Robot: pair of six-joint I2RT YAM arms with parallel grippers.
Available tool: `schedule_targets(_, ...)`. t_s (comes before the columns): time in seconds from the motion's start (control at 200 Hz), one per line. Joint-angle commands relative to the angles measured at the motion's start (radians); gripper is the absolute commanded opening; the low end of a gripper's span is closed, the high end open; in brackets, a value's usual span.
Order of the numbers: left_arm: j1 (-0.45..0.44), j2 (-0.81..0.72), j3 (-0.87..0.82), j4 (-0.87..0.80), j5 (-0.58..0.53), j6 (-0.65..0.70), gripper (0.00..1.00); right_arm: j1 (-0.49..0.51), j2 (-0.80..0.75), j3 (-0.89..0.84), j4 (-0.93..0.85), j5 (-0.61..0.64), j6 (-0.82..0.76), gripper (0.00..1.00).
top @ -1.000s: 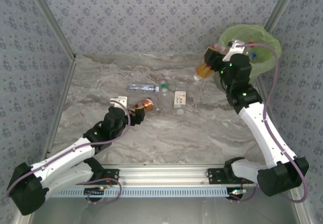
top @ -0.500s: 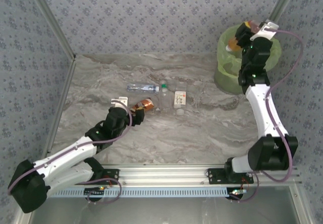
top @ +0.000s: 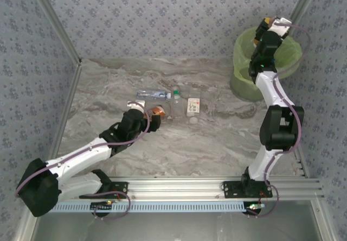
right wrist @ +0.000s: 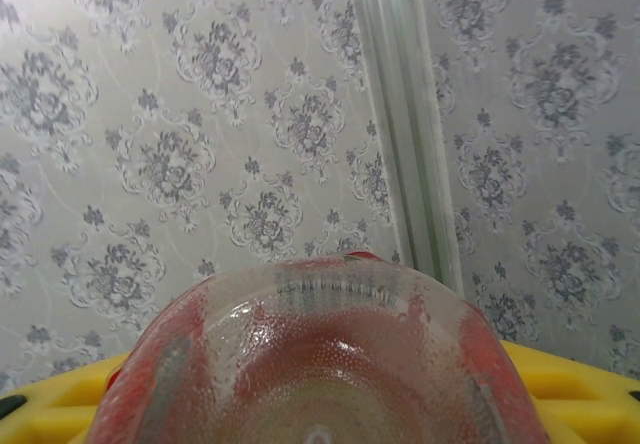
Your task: Put the plastic bottles in the bin
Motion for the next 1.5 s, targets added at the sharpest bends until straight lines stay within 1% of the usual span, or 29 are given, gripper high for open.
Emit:
schedule_targets(0.0, 0.007, 0.014, 0.035, -0.017, 0.009, -0.014, 0.99, -0.018, 0.039, 0.101, 0.008, 0.039, -0.075, 0.58)
schedule_targets(0.085, 0.007, 0.020, 0.037, -0.017, 0.005, -0.017, 0.99, -0.028, 0.071, 0.147, -0.041, 0.030, -0.093, 0.60)
schedule_targets(0.18, 0.007, 0.023, 0.037, -0.015, 0.001, -0.020, 0.99, -0.050, 0.087, 0.179, -0.141, 0.000, -0.054, 0.63)
schedule_targets(0.295, 0.006, 0.029, 0.040, -0.014, -0.003, -0.019, 0.99, -0.087, 0.101, 0.208, -0.257, -0.085, 0.014, 0.71)
schedule_targets(0.35, 0.007, 0.030, 0.043, -0.018, -0.003, -0.020, 0.99, -0.099, 0.105, 0.219, -0.308, -0.128, 0.039, 0.79)
schedule_targets(0.395, 0.006, 0.032, 0.047, -0.019, -0.001, -0.022, 0.99, -0.108, 0.105, 0.224, -0.342, -0.171, 0.052, 0.83)
schedule_targets(0.465, 0.007, 0.032, 0.044, -0.020, -0.002, -0.025, 0.99, -0.116, 0.098, 0.225, -0.383, -0.205, 0.067, 0.87)
schedule_targets(0.71, 0.007, 0.033, 0.038, -0.020, -0.002, -0.037, 0.99, -0.120, 0.034, 0.177, -0.401, -0.225, 0.079, 0.91)
schedule_targets(0.884, 0.009, 0.040, 0.048, -0.048, -0.027, -0.057, 0.99, -0.119, 0.001, 0.162, -0.430, -0.220, 0.106, 0.94)
schedule_targets(1.099, 0.032, 0.035, 0.054, -0.092, -0.034, -0.092, 0.99, -0.109, -0.075, 0.077, -0.425, -0.234, 0.129, 0.96)
schedule_targets(1.184, 0.054, 0.036, 0.054, -0.111, -0.027, -0.106, 0.99, -0.104, -0.121, 0.026, -0.418, -0.243, 0.130, 0.96)
schedule_targets(1.384, 0.143, 0.047, 0.050, -0.129, 0.041, -0.153, 0.99, -0.097, -0.221, -0.070, -0.437, -0.283, 0.134, 0.98)
schedule_targets(1.494, 0.171, 0.047, 0.043, -0.125, 0.059, -0.173, 0.99, -0.088, -0.271, -0.104, -0.462, -0.314, 0.137, 0.99)
